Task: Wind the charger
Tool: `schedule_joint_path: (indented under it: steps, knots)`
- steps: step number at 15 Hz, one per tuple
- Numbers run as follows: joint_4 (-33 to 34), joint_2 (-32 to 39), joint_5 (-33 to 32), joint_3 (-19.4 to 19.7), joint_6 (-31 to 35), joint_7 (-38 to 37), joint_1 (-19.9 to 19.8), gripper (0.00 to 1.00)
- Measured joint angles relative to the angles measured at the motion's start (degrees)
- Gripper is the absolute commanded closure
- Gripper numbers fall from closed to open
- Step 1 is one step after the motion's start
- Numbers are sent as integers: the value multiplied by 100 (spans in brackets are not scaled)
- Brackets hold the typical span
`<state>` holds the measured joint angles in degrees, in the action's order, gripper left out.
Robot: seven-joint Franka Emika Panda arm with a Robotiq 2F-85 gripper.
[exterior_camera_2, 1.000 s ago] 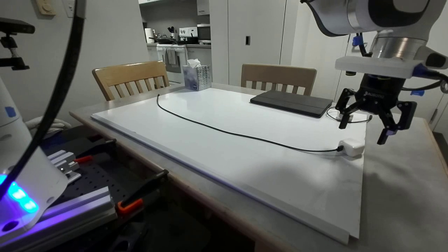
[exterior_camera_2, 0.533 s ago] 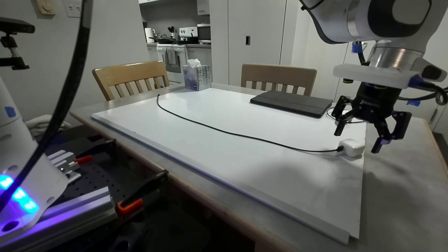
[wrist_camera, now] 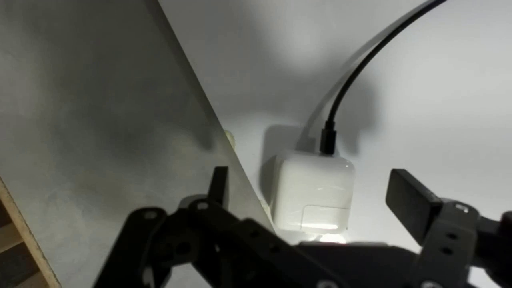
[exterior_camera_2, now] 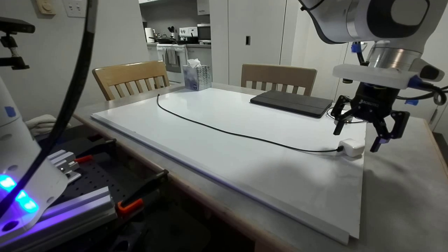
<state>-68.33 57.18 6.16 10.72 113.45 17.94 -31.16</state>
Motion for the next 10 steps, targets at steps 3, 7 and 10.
schedule_joint_path:
  steps: [3, 7, 10]
  knots:
    - [104, 119, 0, -82, 0, 71, -4, 0]
    - [282, 286, 0, -122, 0, 76, -10, 26]
    - [371, 337, 1, -113, 0, 77, -24, 36]
